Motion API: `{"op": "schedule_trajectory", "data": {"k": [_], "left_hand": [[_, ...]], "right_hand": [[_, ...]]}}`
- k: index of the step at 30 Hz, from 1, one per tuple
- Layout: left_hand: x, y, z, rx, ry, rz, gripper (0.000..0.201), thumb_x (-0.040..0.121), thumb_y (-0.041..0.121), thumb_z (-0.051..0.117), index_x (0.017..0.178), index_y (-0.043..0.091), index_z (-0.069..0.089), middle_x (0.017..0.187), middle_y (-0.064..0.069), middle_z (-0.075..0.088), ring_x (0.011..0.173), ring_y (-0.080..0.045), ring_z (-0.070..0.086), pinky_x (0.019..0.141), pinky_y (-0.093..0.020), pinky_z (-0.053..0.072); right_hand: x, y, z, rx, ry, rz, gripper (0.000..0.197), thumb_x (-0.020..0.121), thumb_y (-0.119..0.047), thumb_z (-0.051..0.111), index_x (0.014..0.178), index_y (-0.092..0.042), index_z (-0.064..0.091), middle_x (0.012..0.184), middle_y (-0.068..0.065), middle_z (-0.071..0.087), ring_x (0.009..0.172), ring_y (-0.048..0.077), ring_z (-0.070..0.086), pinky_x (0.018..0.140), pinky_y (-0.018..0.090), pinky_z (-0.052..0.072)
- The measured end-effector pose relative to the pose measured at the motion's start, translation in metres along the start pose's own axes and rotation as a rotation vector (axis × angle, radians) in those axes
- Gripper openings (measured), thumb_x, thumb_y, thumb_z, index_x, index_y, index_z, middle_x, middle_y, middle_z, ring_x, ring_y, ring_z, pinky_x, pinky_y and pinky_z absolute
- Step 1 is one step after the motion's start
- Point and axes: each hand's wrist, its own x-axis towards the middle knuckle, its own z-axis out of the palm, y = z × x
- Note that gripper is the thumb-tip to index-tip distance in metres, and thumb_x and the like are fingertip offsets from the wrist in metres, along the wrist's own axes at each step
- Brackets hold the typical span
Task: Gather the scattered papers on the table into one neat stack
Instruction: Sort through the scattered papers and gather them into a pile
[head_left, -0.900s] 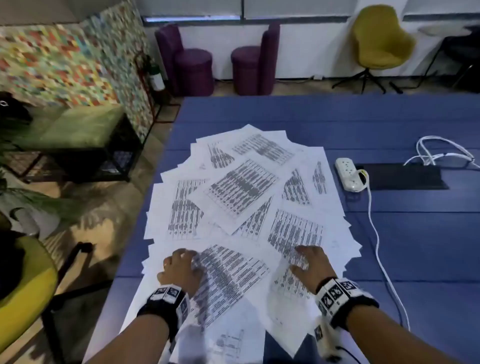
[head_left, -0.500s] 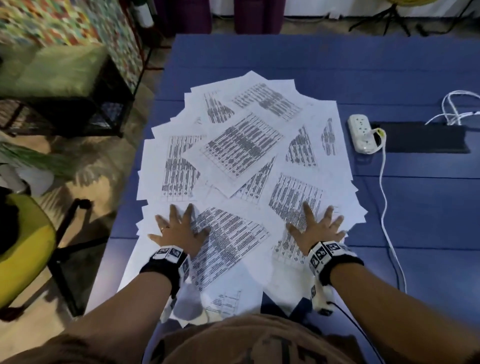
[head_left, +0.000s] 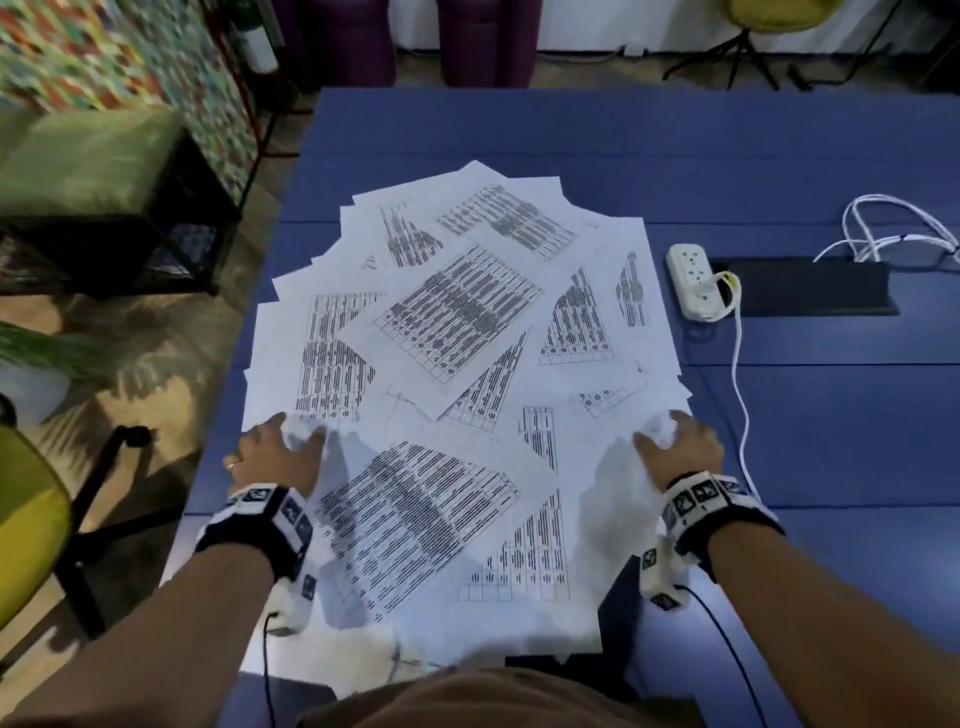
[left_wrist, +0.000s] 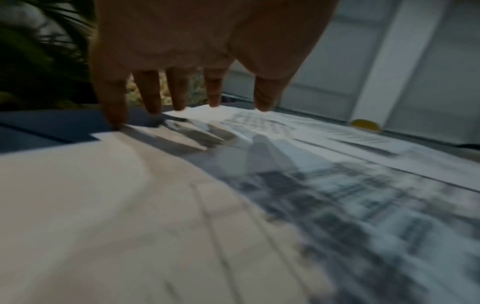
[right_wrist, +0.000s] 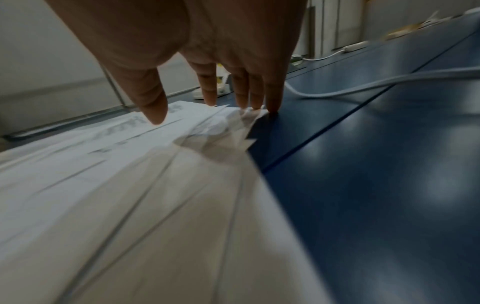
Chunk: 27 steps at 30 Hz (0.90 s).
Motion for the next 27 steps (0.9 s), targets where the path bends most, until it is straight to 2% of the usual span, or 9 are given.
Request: {"op": "schedule_trajectory", "data": {"k": [3, 6, 9, 13, 16, 18, 20, 23, 27], "left_hand": [[0.023, -0.003, -0.005, 0.083, -0.081, 0.007, 0.074, 0.088, 0.059, 0.057, 0.147, 0.02, 0.037, 0.152, -0.016, 0.036, 0.139, -0.036, 0.032, 0.114, -0.048, 0.02], [0.018, 0.012, -0.003, 0.168, -0.104, 0.08, 0.07, 0.084, 0.062, 0.059, 0.143, 0.029, 0.041, 0.146, -0.016, 0.042, 0.134, -0.04, 0.036, 0.11, -0.051, 0.029], [-0.001, 0.026, 0.006, 0.24, -0.132, 0.077, 0.069, 0.083, 0.065, 0.056, 0.144, 0.038, 0.035, 0.15, -0.014, 0.035, 0.134, -0.041, 0.033, 0.106, -0.052, 0.035], [-0.014, 0.039, 0.015, 0.074, -0.08, 0.106, 0.056, 0.081, 0.057, 0.064, 0.131, 0.035, 0.049, 0.133, -0.013, 0.047, 0.121, -0.038, 0.045, 0.099, -0.047, 0.043], [-0.004, 0.041, 0.012, -0.099, 0.036, 0.116, 0.033, 0.084, 0.048, 0.064, 0.108, 0.026, 0.061, 0.109, -0.01, 0.062, 0.102, -0.035, 0.058, 0.09, -0.049, 0.048], [0.01, 0.043, 0.007, -0.131, 0.122, 0.101, 0.026, 0.087, 0.038, 0.066, 0.104, 0.018, 0.064, 0.109, -0.016, 0.062, 0.103, -0.039, 0.054, 0.087, -0.049, 0.048], [0.029, 0.047, -0.002, -0.101, 0.145, 0.069, 0.032, 0.087, 0.034, 0.066, 0.112, 0.015, 0.063, 0.119, -0.021, 0.057, 0.114, -0.042, 0.047, 0.09, -0.051, 0.044], [0.067, 0.058, -0.015, -0.024, 0.066, 0.012, 0.054, 0.088, 0.043, 0.064, 0.132, 0.016, 0.05, 0.139, -0.022, 0.045, 0.131, -0.043, 0.034, 0.103, -0.053, 0.035], [0.113, 0.069, -0.023, -0.046, 0.005, -0.07, 0.079, 0.086, 0.051, 0.064, 0.149, 0.017, 0.03, 0.152, -0.021, 0.031, 0.139, -0.043, 0.027, 0.113, -0.055, 0.026]], "right_hand": [[0.019, -0.001, -0.012, -0.105, -0.049, 0.115, 0.08, 0.079, -0.046, 0.067, 0.144, -0.015, 0.033, 0.146, 0.021, 0.031, 0.137, 0.038, 0.025, 0.111, 0.048, 0.028], [0.025, -0.012, -0.007, -0.25, -0.155, 0.086, 0.089, 0.075, -0.059, 0.066, 0.148, -0.028, 0.024, 0.153, 0.016, 0.019, 0.14, 0.037, 0.017, 0.112, 0.048, 0.022], [0.017, -0.024, 0.007, -0.358, -0.198, 0.003, 0.089, 0.073, -0.067, 0.061, 0.147, -0.039, 0.018, 0.156, 0.008, 0.011, 0.141, 0.038, 0.015, 0.113, 0.051, 0.023], [0.007, -0.033, 0.007, -0.248, -0.146, -0.063, 0.065, 0.074, -0.063, 0.062, 0.133, -0.049, 0.038, 0.147, -0.006, 0.028, 0.132, 0.034, 0.026, 0.104, 0.049, 0.031], [0.016, -0.032, -0.003, -0.285, 0.021, 0.022, 0.057, 0.077, -0.056, 0.062, 0.129, -0.042, 0.043, 0.138, 0.002, 0.033, 0.124, 0.031, 0.033, 0.098, 0.051, 0.033], [0.028, -0.026, -0.01, -0.302, 0.095, 0.081, 0.056, 0.079, -0.048, 0.063, 0.13, -0.034, 0.044, 0.138, 0.008, 0.032, 0.125, 0.033, 0.033, 0.098, 0.053, 0.033], [0.043, -0.025, -0.015, -0.246, 0.048, 0.077, 0.055, 0.082, -0.041, 0.063, 0.132, -0.027, 0.045, 0.139, 0.012, 0.033, 0.127, 0.035, 0.035, 0.1, 0.052, 0.034], [0.072, -0.032, -0.016, -0.151, -0.018, 0.057, 0.057, 0.083, -0.035, 0.064, 0.135, -0.018, 0.046, 0.139, 0.018, 0.039, 0.129, 0.038, 0.036, 0.103, 0.05, 0.036], [0.098, -0.053, -0.016, -0.17, -0.05, 0.104, 0.068, 0.085, -0.041, 0.064, 0.142, -0.015, 0.037, 0.145, 0.019, 0.033, 0.135, 0.038, 0.029, 0.107, 0.047, 0.031]]}}
